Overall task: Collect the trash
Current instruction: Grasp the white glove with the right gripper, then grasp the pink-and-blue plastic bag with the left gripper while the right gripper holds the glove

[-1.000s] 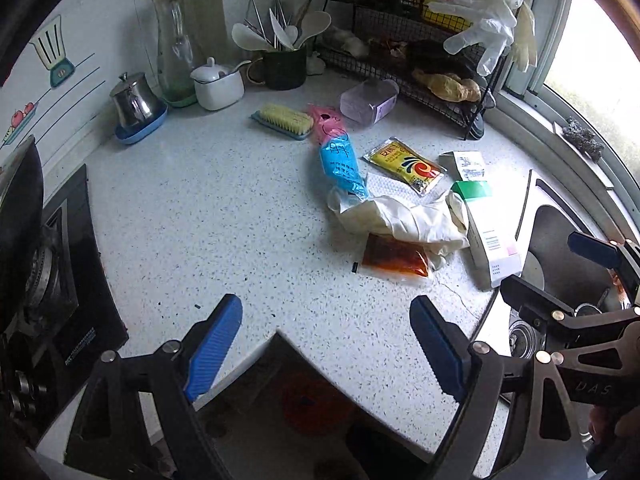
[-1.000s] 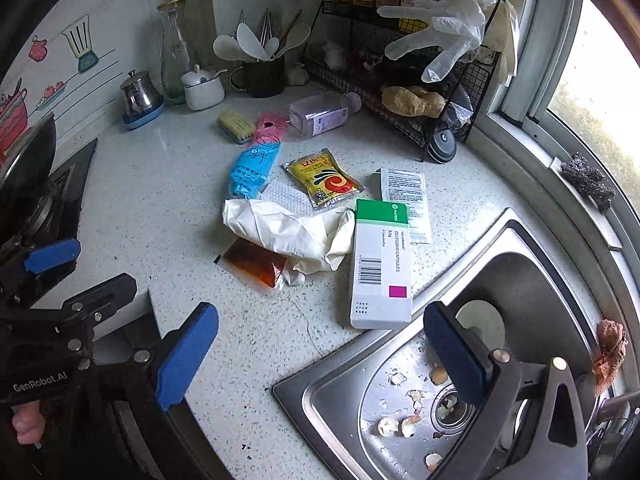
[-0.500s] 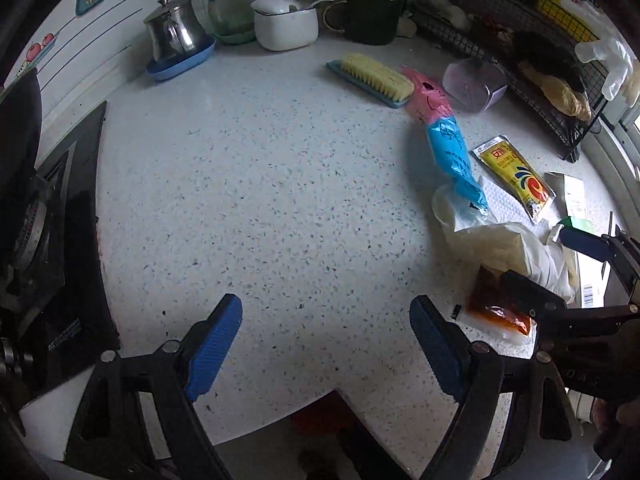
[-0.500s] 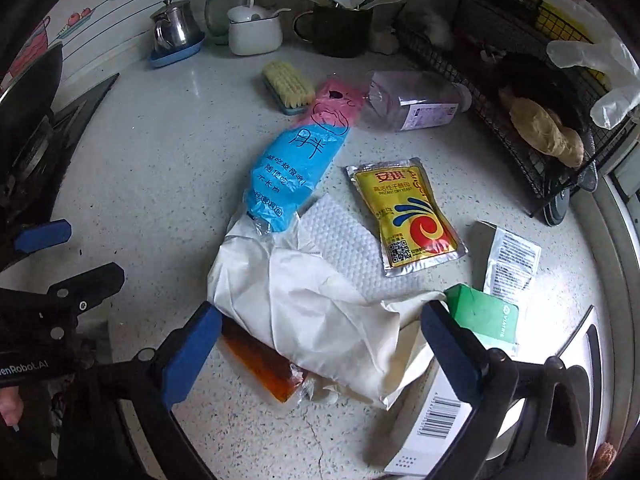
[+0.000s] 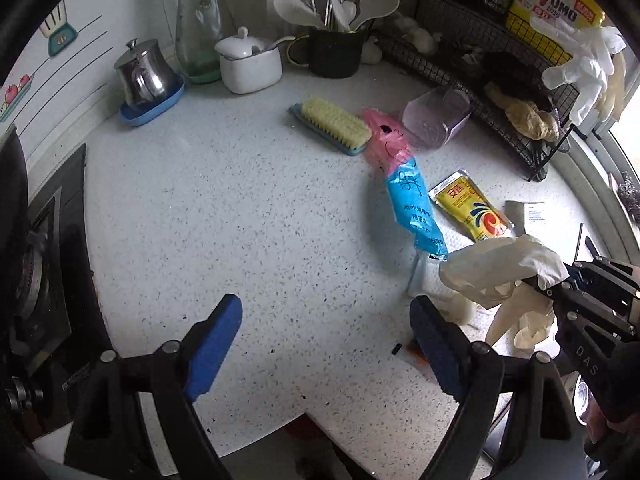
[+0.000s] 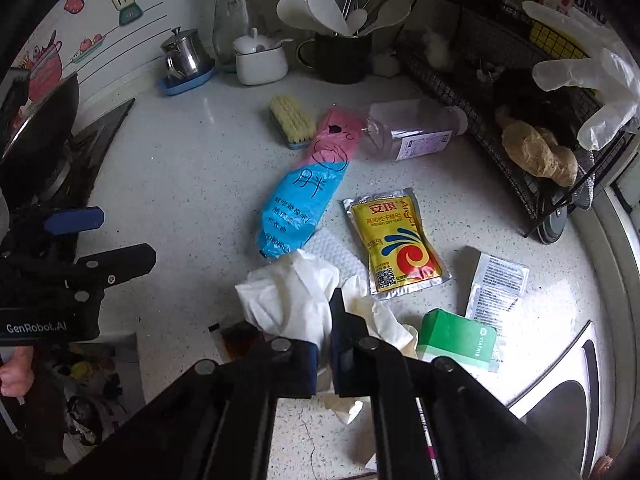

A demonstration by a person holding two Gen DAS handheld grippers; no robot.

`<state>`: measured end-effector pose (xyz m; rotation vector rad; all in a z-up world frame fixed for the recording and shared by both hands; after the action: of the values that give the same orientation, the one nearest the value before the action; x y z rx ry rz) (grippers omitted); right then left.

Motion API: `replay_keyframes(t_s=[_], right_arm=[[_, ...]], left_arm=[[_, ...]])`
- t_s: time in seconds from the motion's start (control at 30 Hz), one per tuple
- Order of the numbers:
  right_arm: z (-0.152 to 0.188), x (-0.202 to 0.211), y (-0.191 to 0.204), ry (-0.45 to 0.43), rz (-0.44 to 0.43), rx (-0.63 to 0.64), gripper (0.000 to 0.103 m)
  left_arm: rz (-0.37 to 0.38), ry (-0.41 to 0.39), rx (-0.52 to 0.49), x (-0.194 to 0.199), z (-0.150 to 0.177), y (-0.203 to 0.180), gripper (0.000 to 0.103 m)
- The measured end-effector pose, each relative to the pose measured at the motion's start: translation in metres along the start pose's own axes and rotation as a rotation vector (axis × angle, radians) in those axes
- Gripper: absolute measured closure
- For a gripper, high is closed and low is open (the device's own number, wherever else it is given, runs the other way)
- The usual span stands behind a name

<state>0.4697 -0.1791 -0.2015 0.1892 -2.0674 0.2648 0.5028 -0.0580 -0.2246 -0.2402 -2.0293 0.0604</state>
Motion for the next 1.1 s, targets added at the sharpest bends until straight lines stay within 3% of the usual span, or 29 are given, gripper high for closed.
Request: replay_keyframes(t_s=[0.23,0.57,0.83,0.97,1.03,1.1], right_arm=[[-0.015,0.022,-0.036,-0.066,0.047,-0.096,0.098],[-0.003,-0.017,-0.044,0.015,-0.035,-0.176,0.098],[0.006,-0.039,-0.054,0.063,-0.075,-0.241,0.098],[0.007,-0.045,-0.058,0.079,-0.077,-0.252,0.098],[0.007,-0.05,-0.06,0.085,-0.08,-0.254,0.098],[0.006,-0.051,-0.061,0.086,-0.084,-0.253,0.098]], left_arm=[[0.059,0.012,-0.057,-0.009,-0.022,-0.037,0.019],[0.148,0.11,0.018,-0.063,-0.047,-0.059,0.019],[0.13,0.183,0.069,-0.117,-0.061,-0.067,0.019],[0.071,0.217,0.053,-0.14,-0.061,-0.066,0.018],[0.048,0.224,0.035,-0.148,-0.061,-0.065,0.022],[0.059,0.236,0.023,-0.154,-0.06,-0.068,0.034]])
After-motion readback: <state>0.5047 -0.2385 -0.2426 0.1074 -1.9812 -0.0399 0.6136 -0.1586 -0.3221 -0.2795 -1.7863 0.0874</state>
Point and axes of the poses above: each gripper's, at about its wrist camera, not at the fingertips, and x roughly against the way its jaws point, y to its left, z to its underside, the point moved 10 cm from there along -x, roughly the way its jaws point, and after that the axes turned 7 degrees about z, right-handed, at the moved point
